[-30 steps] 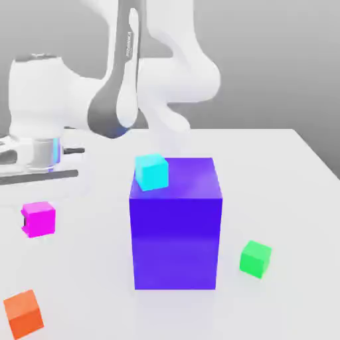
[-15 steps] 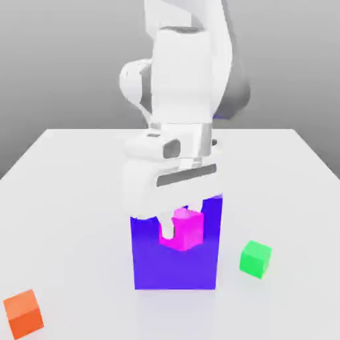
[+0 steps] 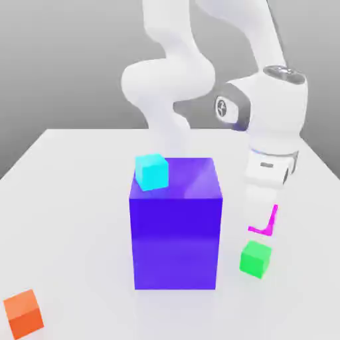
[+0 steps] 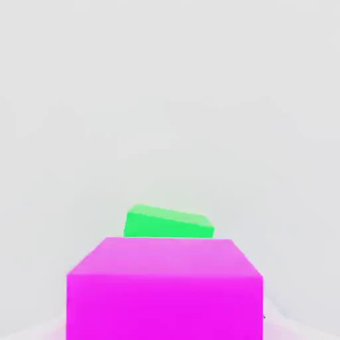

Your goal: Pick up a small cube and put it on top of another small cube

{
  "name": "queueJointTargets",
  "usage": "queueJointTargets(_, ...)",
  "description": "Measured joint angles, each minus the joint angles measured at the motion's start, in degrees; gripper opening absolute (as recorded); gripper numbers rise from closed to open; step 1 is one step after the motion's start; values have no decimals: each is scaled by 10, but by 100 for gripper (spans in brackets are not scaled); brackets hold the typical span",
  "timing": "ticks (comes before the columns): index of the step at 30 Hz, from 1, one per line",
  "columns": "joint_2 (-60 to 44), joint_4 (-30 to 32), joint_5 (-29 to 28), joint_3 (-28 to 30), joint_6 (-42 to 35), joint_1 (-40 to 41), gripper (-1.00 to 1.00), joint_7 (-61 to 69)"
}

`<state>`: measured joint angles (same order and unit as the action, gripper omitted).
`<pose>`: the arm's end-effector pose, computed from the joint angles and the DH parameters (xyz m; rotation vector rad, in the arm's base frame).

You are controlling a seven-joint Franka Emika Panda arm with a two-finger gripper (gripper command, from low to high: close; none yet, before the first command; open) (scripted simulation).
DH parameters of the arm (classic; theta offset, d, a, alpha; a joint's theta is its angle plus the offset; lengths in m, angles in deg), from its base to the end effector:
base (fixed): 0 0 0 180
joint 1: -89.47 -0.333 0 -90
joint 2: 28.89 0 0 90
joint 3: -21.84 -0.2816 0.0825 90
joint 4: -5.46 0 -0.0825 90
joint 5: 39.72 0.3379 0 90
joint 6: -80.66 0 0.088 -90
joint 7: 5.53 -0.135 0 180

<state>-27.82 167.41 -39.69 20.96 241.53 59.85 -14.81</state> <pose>0.3049 0.1795 0.1888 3.0879 0.5776 -0.0002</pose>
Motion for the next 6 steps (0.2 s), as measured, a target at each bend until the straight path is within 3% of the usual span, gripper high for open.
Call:
queueJointTargets(2, -41, -2, -3, -1, 39, 1, -100, -2)
queueJointTargets(3, -56, -2, -4, -1, 53, 1, 100, -3)
queueJointTargets(6, -56, -2, -4, -1, 53, 1, 100, -3)
